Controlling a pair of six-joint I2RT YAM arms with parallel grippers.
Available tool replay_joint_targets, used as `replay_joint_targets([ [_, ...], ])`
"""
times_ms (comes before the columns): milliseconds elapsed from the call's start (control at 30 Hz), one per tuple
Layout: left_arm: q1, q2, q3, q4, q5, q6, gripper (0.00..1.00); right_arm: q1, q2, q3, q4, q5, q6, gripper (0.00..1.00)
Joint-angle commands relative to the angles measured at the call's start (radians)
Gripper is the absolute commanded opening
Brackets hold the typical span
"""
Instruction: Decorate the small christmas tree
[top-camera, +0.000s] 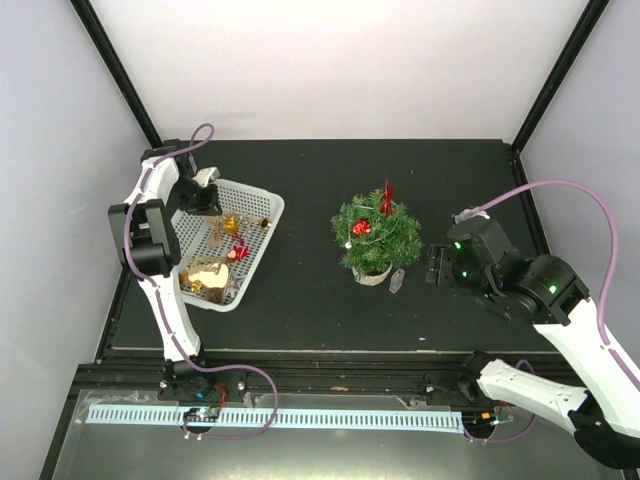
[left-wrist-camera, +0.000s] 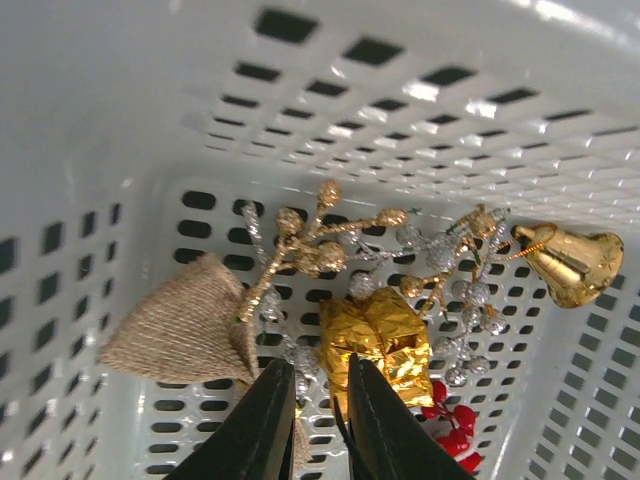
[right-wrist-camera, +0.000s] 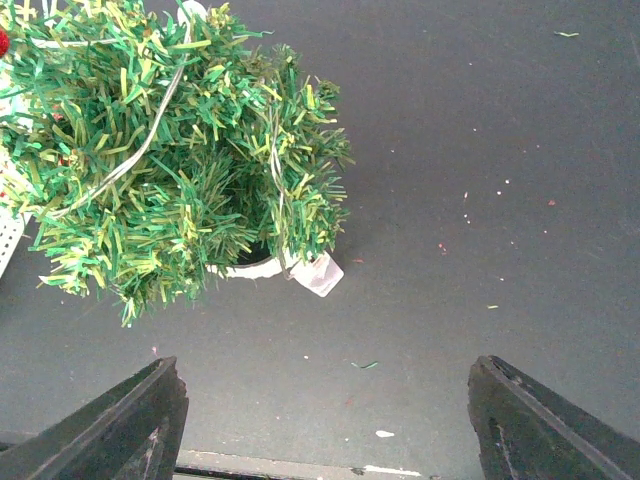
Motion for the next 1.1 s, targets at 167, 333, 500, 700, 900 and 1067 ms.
replay_joint_targets([
  [167,0.004,0.041,-0.01,-0.029,0.072,0.012,0.2,-0.003,-0.002,-0.004,0.002,-0.005,0.006,0.78],
  [333,0.002,0.063,-0.017,-0.03,0.077,0.015,0.2,-0.004,-0.002,-0.004,0.001,-0.004,0.007,0.78],
  [500,-0.002,0.076,-0.03,-0.029,0.082,0.022,0.19,-0.004,0.0,-0.004,0.001,-0.004,0.007,0.78],
  [700,-0.006,0.081,-0.065,-0.02,0.115,0.029,0.16,-0.003,0.0,-0.012,0.006,-0.003,0.007,0.78],
  [900,-0.009,0.067,-0.066,-0.028,0.134,0.045,0.2,-0.003,0.006,-0.008,0.01,-0.004,-0.003,0.78],
  [1067,-0.009,0.063,-0.065,-0.034,0.125,0.051,0.21,-0.004,0.016,-0.006,0.015,-0.007,-0.014,0.78],
])
